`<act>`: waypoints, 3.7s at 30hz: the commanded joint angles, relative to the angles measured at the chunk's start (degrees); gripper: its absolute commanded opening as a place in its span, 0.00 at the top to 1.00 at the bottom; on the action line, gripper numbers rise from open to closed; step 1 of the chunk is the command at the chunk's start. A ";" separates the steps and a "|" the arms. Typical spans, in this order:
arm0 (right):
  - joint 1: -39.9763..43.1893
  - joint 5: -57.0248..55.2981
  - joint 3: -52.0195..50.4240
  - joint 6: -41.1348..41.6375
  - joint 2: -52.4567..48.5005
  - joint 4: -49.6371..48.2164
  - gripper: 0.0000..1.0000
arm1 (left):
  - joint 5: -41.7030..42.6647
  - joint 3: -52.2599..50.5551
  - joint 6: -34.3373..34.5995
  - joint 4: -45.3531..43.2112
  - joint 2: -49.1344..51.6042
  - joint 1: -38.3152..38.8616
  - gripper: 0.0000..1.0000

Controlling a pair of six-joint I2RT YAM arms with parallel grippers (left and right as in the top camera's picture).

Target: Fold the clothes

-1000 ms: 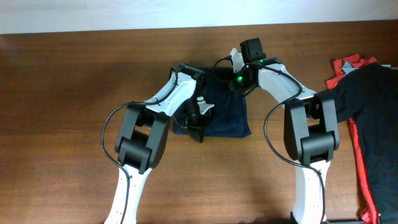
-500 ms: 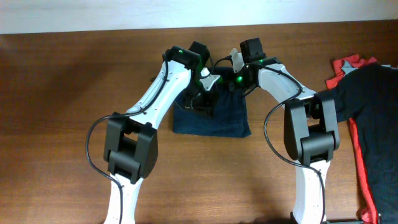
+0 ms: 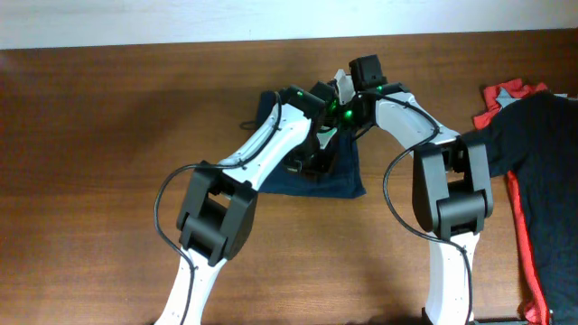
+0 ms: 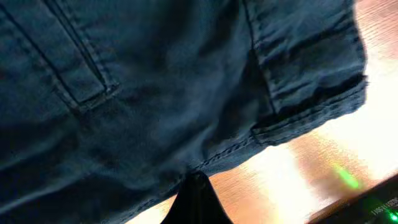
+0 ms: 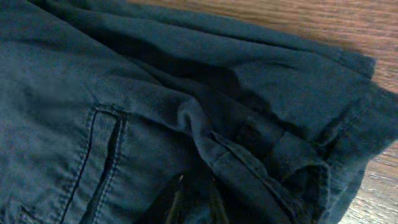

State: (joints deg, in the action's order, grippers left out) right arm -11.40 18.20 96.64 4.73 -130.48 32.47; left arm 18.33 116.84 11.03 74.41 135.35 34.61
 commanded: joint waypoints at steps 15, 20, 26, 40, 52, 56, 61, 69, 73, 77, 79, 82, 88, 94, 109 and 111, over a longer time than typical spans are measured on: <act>0.26 -3.87 -0.83 0.48 -3.82 0.72 0.80 | -4.33 1.40 3.72 0.83 -10.75 -5.75 1.00; 0.26 -3.87 -0.83 0.48 -3.82 0.72 0.80 | -4.83 0.70 3.74 2.51 -10.27 -7.67 1.00; 0.26 -3.87 -0.83 0.48 -3.82 0.72 0.80 | -4.63 -6.25 6.23 -3.15 -8.61 -5.73 1.00; 0.26 -3.87 -0.83 0.48 -3.82 0.70 0.80 | 1.05 -25.51 10.78 -20.57 -9.51 -7.54 1.00; 0.26 -3.89 -0.83 0.46 -3.82 0.72 0.79 | -4.85 -15.76 0.92 -17.11 -17.81 -15.26 0.21; 0.26 -3.89 -0.83 0.48 -3.82 0.68 0.80 | -4.61 -16.02 -7.04 -18.05 -16.15 -17.55 0.04; 0.26 -3.89 -0.83 0.48 -3.82 0.68 0.80 | -0.07 -16.02 -12.04 -19.52 -11.23 -17.90 0.01; 0.26 -3.87 -0.83 0.48 -3.82 0.68 0.80 | -0.07 -16.02 -12.55 -21.73 -4.70 -18.25 0.01; 0.26 -3.87 -0.83 0.48 -3.82 0.68 0.79 | 5.86 -16.02 -12.59 -21.75 -4.04 -17.88 0.11; 0.26 -3.87 -0.83 0.46 -3.82 0.63 0.79 | 9.79 -16.02 -12.59 -22.49 -4.04 -17.75 0.27; 0.26 -3.87 -0.83 0.46 -3.82 0.66 0.79 | 9.79 -16.02 -12.59 -22.32 -4.04 -17.75 0.61; 0.26 -3.85 -0.79 0.46 -3.80 0.37 0.80 | 9.77 -15.96 -12.57 -22.34 -4.11 -18.29 0.91; 2.99 -3.89 11.98 0.02 3.61 11.98 0.68 | 9.18 -15.39 -12.57 -21.51 -4.13 -19.41 0.99; 8.52 -3.89 32.13 0.22 15.04 35.01 0.01 | 4.55 -8.50 -3.56 -19.58 -5.53 -20.96 0.99; 13.31 -3.89 33.86 0.22 19.54 48.35 0.02 | 4.59 6.69 7.85 -19.63 -9.16 -38.97 0.99; 13.31 -3.89 33.86 0.22 19.54 48.35 0.01 | 2.91 6.27 7.82 -19.43 -9.03 -42.58 1.00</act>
State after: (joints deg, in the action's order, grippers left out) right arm 1.21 14.81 130.54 4.73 -111.70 80.68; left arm 22.85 121.91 17.69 54.98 129.40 -4.01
